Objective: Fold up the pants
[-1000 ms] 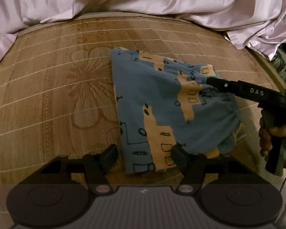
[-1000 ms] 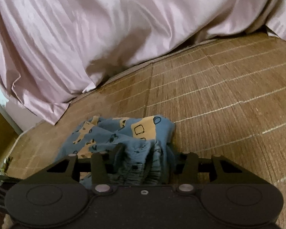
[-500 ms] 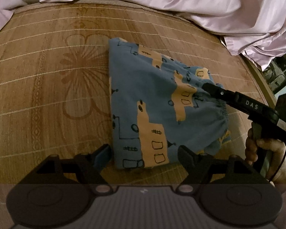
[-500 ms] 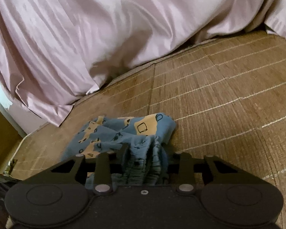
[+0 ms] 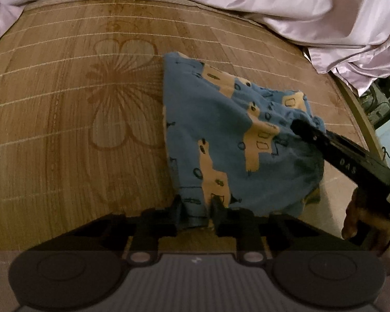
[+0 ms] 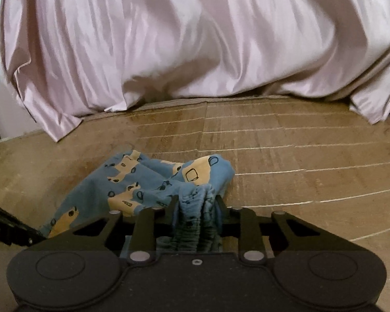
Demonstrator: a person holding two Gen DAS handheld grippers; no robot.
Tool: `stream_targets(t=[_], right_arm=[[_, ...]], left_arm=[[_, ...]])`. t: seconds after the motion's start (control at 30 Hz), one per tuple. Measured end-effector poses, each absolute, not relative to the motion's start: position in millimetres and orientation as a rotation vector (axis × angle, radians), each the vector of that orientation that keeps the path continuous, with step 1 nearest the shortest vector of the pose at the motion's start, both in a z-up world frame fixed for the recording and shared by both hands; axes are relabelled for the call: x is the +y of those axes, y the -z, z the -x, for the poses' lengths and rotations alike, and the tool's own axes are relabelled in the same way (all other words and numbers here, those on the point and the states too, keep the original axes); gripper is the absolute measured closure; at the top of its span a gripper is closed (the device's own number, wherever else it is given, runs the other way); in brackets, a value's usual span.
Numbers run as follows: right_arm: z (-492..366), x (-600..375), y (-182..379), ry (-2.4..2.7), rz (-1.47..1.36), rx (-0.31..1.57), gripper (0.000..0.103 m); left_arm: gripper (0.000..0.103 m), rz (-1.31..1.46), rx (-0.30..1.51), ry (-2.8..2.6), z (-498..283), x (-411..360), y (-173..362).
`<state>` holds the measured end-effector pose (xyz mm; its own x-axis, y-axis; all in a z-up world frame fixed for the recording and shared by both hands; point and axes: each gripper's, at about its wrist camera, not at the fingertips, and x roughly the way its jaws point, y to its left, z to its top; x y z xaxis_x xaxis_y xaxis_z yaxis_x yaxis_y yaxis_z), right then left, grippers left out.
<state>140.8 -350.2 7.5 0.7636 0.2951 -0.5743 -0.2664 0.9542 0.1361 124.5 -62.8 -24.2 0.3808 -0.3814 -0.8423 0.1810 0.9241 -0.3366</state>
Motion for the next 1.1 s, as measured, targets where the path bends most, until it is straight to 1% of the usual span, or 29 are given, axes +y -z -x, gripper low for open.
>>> stream_targets(t=[0.13, 0.27, 0.37, 0.8, 1.1], right_arm=[[-125.4, -337.3, -18.8, -0.294, 0.072, 0.57, 0.079], [-114.1, -321.1, -29.9, -0.297, 0.21, 0.486, 0.081], [-110.3, -314.8, -37.8, -0.299, 0.262, 0.438, 0.081], [-118.4, -289.5, -66.9, -0.331, 0.365, 0.32, 0.083], [-166.9, -275.7, -106.7, -0.37, 0.394, 0.223, 0.084]], left_arm=[[0.086, 0.16, 1.115, 0.385, -115.7, -67.2, 19.8], [0.087, 0.098, 1.066, 0.405, -106.2, -77.3, 10.9], [0.087, 0.105, 1.042, 0.425, -103.1, -79.1, 6.0], [0.087, 0.18, 0.979, 0.425, -112.7, -62.0, -5.4], [0.088, 0.271, 0.843, 0.403, -126.0, -48.5, -24.5]])
